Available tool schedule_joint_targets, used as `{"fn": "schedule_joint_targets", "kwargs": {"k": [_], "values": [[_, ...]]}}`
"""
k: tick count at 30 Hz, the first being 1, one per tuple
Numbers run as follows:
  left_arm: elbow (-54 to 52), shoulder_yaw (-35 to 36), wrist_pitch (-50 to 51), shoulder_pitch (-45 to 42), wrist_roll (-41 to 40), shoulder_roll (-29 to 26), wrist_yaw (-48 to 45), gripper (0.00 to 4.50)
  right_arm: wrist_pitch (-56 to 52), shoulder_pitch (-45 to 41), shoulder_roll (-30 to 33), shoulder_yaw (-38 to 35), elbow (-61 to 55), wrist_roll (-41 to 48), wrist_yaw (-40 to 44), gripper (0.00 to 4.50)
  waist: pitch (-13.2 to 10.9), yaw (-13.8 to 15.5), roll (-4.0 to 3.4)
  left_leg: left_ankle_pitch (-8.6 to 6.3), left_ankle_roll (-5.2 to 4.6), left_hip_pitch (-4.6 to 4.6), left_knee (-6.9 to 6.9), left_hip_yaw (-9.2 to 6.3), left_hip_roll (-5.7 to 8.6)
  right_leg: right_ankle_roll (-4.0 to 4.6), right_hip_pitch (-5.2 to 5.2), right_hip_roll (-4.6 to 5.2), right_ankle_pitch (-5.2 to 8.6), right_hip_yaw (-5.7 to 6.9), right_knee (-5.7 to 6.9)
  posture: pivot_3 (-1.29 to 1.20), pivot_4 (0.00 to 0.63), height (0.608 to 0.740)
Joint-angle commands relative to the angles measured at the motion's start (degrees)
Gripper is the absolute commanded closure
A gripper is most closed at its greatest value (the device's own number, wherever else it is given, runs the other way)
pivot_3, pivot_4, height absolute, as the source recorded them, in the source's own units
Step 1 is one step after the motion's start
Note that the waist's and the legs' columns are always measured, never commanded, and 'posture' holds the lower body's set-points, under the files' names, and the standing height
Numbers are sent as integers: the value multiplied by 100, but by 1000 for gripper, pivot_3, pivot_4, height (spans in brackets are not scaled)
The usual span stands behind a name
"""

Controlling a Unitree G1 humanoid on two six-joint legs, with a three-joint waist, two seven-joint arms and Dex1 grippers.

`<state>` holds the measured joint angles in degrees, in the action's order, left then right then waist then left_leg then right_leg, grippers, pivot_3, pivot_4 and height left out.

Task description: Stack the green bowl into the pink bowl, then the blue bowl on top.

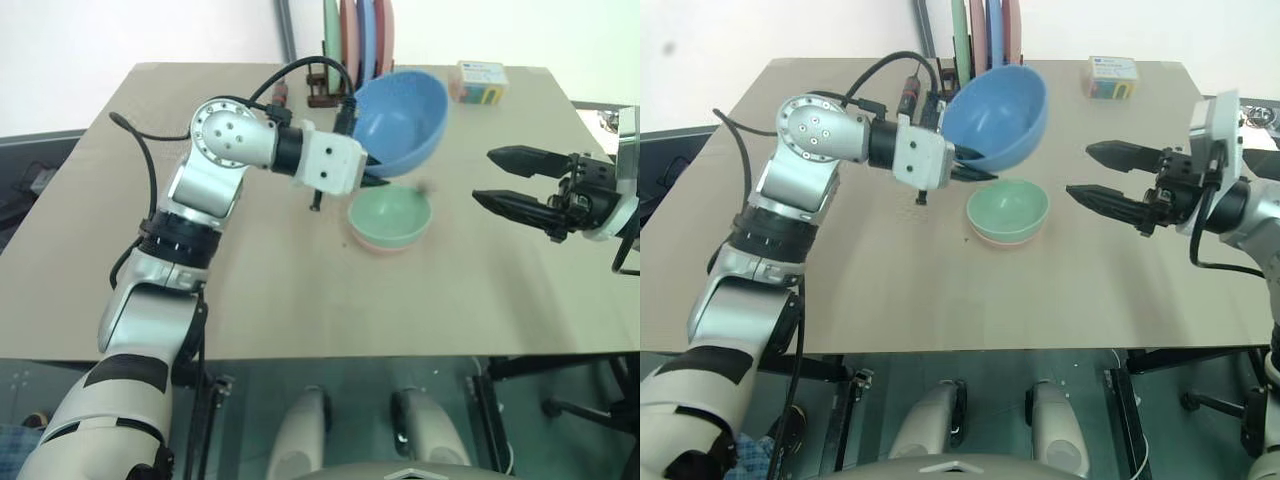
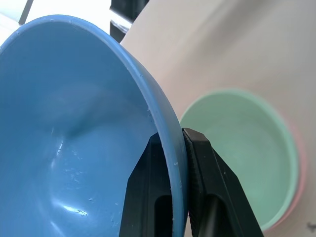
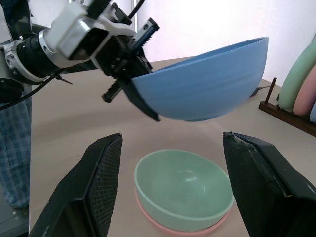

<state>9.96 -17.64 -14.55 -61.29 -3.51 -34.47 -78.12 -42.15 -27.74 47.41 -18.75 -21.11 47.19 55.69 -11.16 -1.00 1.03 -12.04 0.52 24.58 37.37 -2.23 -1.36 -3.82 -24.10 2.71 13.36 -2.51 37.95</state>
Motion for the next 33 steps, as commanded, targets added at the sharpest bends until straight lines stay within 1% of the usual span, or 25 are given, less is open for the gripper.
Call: {"fn": "schedule_joint_targets", "kwargs": {"k": [1, 3, 4, 7, 9, 11, 13, 14, 17, 20, 24, 26, 28, 30, 32, 33], "values": [[-327, 2, 60, 116, -146, -76, -204, 4448, 104, -48, 118, -162, -110, 102, -59, 1125, 0, 5, 0, 0, 0, 0, 0, 0, 0, 0, 0, 0, 0, 0, 0, 0, 150, 740], [-270, -9, -109, 174, -130, -35, -208, 3603, 93, -18, 132, -193, -133, 118, -75, 1125, 0, 8, 0, 0, 0, 0, 0, -1, 0, 0, 0, 0, 0, 1, 0, 0, 150, 740], [-222, -14, -163, 188, -72, -25, -172, 3398, 91, -10, 141, -202, -138, 125, -81, 1125, 0, 8, 0, 0, 0, 1, 0, -1, 0, 0, 0, 0, 0, 1, 0, 0, 150, 740], [-36, 67, -410, 169, -12, 110, 51, 1938, 97, -10, 171, -205, -126, 141, -93, 1125, 0, 14, 0, 0, 0, 2, 2, -1, 0, 0, 0, 0, 0, 1, -1, 0, 150, 740], [85, 130, -546, 130, 6, 197, 213, 1324, 110, -17, 187, -193, -103, 133, -89, 1125, 0, 18, 0, 0, 0, 2, 2, -2, 0, 0, 0, 0, 0, 1, -1, 0, 150, 740], [179, 252, -612, 118, -123, 257, 311, 1324, 124, -4, 204, -178, -87, 118, -77, 1125, 0, 21, 0, 0, 0, 3, 3, -2, 0, 0, 0, 0, 0, 2, -1, 0, 150, 740], [165, 500, -254, 184, -530, 294, 372, 1324, 139, 38, 227, -176, -72, 96, -51, 1125, 0, 19, 0, 0, 0, 3, 3, -2, 1, 0, 0, 0, 0, 2, -1, 0, 150, 740], [129, 634, 31, 236, -738, 276, 402, 1324, 145, 57, 236, -182, -60, 91, -40, 1125, 0, 15, 0, 0, 0, 4, 3, -3, 0, 0, -1, 0, 0, 2, -1, 0, 150, 740], [-82, 1119, 1298, 490, -1240, 51, 677, 1324, 138, 187, 291, -244, -46, 94, -12, 1125, 0, -17, 0, 0, -1, 0, 2, -2, -1, 0, -1, 0, 0, 1, 1, 0, 150, 740], [-243, 1693, 2358, 920, -1645, -322, 996, 1324, 158, 508, 417, -393, -1, 34, 99, 1125, 0, -35, 0, 0, -1, -2, 2, -2, -2, 0, 0, -1, 0, 1, 4, 0, 150, 740], [-749, 2413, 3089, 2002, -1962, -903, 1260, 1324, 263, 1026, 569, -631, 130, -22, 339, 1125, 0, -70, 0, 0, -1, -2, 2, -2, -3, 0, 2, 0, 0, 1, 1, 0, 150, 740], [-1249, 2940, 3557, 2873, -2262, -1183, 1322, 1324, 371, 1340, 650, -767, 311, -71, 606, 1125, 0, -75, -1, 0, -1, -2, 2, -3, -3, 0, 2, 1, 0, 2, 1, 0, 150, 740], [-1923, 3419, 3997, 3773, -2531, -1348, 1467, 1324, 545, 1559, 646, -923, 586, -71, 862, 1125, 1, -113, -1, -3, -3, -6, -3, 2, -5, 0, 4, 3, 0, -1, -3, 0, 150, 740], [-2604, 3842, 4283, 4579, -2825, -1415, 1548, 1324, 902, 1761, 660, -913, 832, -281, 1124, 1125, 0, -106, 1, -4, -6, -9, -5, 5, -7, 1, 6, 3, 0, -2, -5, 0, 150, 740], [-3293, 4514, 4513, 5556, -3203, -1257, 1658, 1324, 1367, 1886, 645, -764, 1141, -594, 1394, 1125, 1, -102, 2, -4, -6, -11, -3, 4, -9, 1, 10, 3, 0, 0, -6, 0, 150, 740], [-3535, 4756, 4505, 5920, -3306, -1152, 1739, 1324, 1537, 1923, 666, -657, 1278, -733, 1517, 1125, 0, -99, 3, -5, -6, -26, -3, 7, -10, 1, 27, 5, 1, -2, -7, 0, 150, 740]]}}
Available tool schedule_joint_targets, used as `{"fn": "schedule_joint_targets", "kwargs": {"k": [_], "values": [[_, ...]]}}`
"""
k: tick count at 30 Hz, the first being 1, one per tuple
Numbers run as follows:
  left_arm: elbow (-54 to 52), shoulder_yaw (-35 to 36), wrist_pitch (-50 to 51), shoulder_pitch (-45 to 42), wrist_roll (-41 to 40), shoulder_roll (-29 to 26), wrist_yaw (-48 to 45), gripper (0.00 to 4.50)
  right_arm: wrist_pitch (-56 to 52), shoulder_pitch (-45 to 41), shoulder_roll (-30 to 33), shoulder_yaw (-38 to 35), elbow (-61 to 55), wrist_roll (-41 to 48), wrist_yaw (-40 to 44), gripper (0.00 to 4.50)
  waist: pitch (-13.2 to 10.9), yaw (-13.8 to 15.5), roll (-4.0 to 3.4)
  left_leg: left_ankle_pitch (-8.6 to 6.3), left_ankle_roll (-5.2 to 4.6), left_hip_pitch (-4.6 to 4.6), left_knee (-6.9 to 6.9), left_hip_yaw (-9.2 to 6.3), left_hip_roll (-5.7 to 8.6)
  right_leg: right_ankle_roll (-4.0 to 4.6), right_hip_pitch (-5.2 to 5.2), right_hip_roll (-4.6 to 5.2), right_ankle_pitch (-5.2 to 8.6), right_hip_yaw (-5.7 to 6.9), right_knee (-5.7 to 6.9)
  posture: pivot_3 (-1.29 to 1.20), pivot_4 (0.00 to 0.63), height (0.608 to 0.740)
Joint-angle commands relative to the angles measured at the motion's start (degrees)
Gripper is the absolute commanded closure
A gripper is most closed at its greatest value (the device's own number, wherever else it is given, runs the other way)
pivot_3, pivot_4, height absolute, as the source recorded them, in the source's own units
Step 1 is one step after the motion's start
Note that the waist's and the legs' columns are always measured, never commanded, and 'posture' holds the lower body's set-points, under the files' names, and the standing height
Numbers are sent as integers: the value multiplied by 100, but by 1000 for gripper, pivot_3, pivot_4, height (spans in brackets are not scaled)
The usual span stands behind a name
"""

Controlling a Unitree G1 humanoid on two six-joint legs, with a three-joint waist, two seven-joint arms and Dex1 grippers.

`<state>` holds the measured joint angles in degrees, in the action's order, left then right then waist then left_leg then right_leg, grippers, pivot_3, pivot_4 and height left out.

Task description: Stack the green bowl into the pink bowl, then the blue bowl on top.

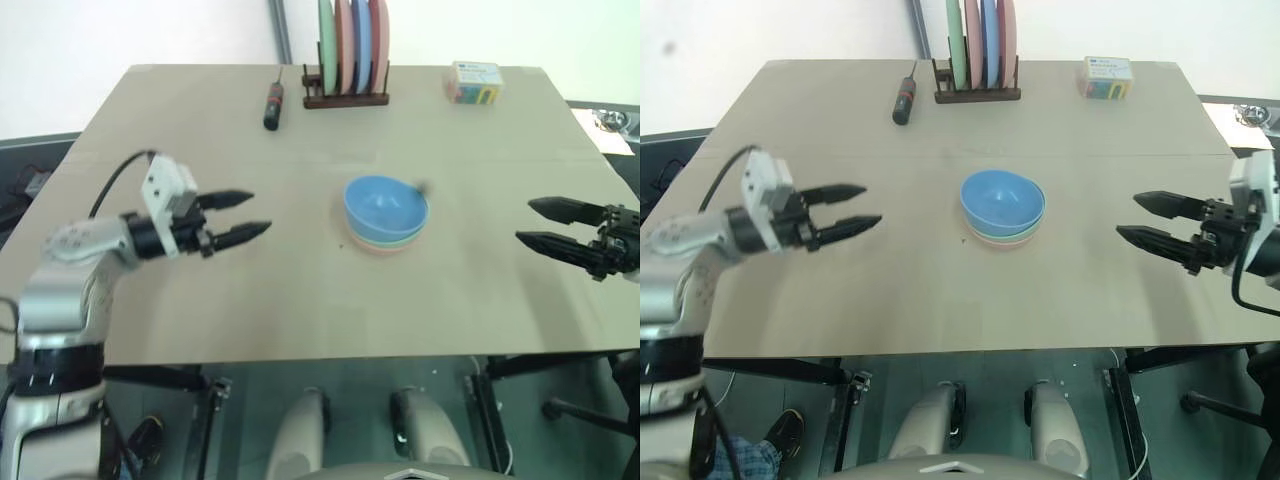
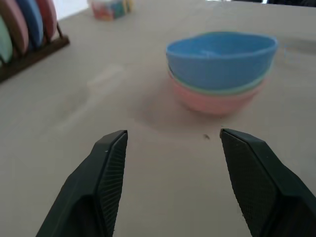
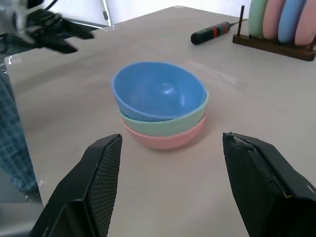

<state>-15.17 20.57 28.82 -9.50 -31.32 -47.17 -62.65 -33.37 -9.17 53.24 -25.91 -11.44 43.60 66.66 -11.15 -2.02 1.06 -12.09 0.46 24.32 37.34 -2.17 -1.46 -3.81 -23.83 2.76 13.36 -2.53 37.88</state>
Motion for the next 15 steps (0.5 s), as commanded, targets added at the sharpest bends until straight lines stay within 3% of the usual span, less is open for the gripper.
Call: {"fn": "schedule_joint_targets", "kwargs": {"k": [1, 7, 15], "values": [[-1192, 1103, 113, 989, -589, 250, 318, 1324, 790, 72, 91, 145, 440, -478, 508, 1125, 0, 5, 0, 0, 0, -16, -1, 4, 0, 1, 12, 0, 2, -2, -2, 0, 150, 740], [-1417, 1545, -372, 2114, -494, 870, 713, 1324, 1912, -253, -253, 514, 1521, -994, 891, 1125, 17, 12, 3, 0, 0, -71, 1, 28, -8, 3, 48, -4, 28, -16, 5, 0, 150, 740], [-1143, 1576, -879, 2347, -355, 812, 769, 1324, 2629, -829, -506, 801, 2581, -1285, 1179, 1125, 20, -5, 2, 0, 0, -67, 0, 34, -7, 8, 43, -7, 25, -25, 5, 0, 150, 740]]}}
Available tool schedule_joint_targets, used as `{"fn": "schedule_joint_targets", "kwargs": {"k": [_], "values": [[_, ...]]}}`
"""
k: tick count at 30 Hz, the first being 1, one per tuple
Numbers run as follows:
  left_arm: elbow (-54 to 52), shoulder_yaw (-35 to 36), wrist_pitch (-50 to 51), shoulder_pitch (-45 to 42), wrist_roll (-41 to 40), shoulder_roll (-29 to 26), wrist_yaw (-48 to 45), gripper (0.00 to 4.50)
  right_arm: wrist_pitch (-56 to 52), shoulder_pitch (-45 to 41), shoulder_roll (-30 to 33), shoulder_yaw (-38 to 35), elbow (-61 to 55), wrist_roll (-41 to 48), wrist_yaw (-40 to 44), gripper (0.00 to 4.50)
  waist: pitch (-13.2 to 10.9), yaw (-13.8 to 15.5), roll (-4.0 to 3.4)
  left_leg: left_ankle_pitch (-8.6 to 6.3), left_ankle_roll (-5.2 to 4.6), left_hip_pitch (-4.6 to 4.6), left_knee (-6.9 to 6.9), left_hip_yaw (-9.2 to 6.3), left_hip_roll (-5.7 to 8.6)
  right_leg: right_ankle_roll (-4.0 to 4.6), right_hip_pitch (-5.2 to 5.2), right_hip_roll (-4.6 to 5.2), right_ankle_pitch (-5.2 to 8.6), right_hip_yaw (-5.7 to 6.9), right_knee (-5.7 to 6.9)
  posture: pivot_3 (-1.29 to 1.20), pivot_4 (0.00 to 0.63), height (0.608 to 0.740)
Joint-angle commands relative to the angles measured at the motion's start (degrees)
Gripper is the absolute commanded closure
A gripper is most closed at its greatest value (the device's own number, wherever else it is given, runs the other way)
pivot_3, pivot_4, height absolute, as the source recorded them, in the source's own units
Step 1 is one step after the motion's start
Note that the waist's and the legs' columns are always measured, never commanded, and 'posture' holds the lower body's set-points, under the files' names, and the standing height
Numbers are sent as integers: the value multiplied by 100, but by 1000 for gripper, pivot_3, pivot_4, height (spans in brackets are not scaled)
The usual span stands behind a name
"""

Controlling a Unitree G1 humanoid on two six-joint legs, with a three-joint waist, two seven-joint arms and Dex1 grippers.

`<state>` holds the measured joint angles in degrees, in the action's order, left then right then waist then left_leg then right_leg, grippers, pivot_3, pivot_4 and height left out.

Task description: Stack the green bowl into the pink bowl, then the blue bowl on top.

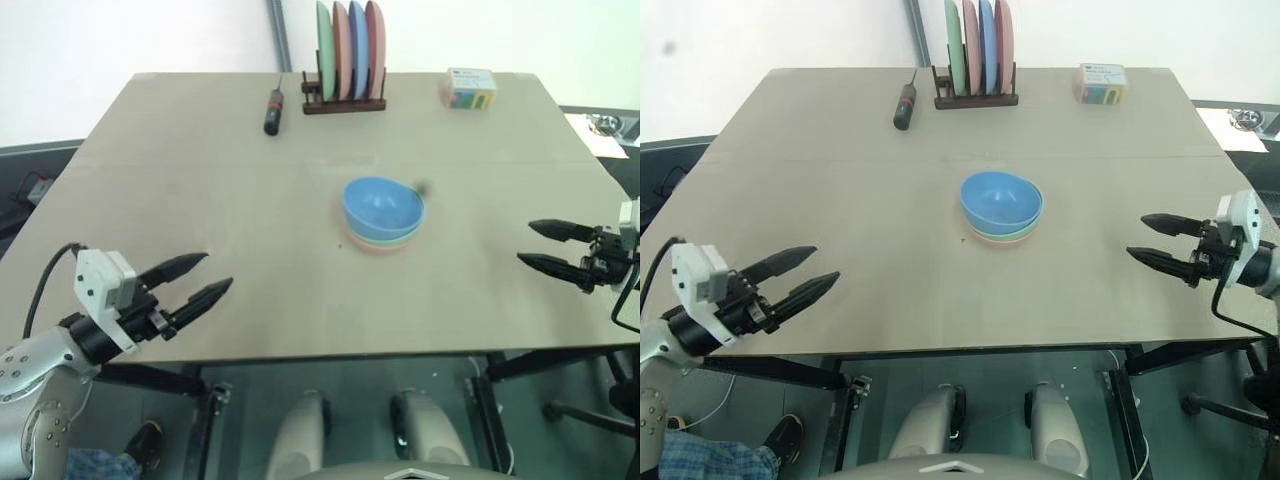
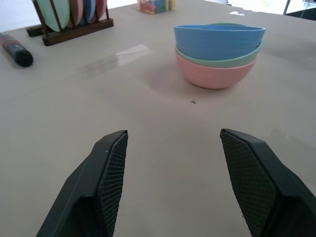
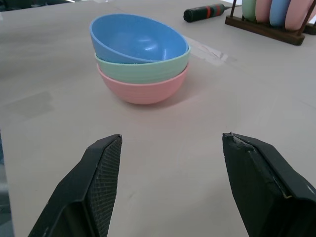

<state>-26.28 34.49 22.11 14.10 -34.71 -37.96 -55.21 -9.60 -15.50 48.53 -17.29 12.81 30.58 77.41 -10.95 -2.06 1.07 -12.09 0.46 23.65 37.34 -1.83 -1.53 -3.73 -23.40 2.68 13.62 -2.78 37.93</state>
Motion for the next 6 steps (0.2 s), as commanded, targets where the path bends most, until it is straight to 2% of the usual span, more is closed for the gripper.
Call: {"fn": "schedule_joint_targets", "kwargs": {"k": [1, 6], "values": [[-28, 172, -230, -46, -26, -137, 37, 1324, 320, -230, -54, -51, 247, -4, 127, 1125, 0, -2, 1, 0, 0, 1, 0, 0, 0, 4, 0, 0, -2, 0, -1, 0, 150, 740], [81, 59, -381, -199, -20, -219, 39, 1324, 418, -202, -45, -69, 332, -10, 176, 1125, 0, 10, 0, 0, 0, 5, -3, 0, 2, 17, -3, 0, -10, -1, -3, 0, 150, 740]]}}
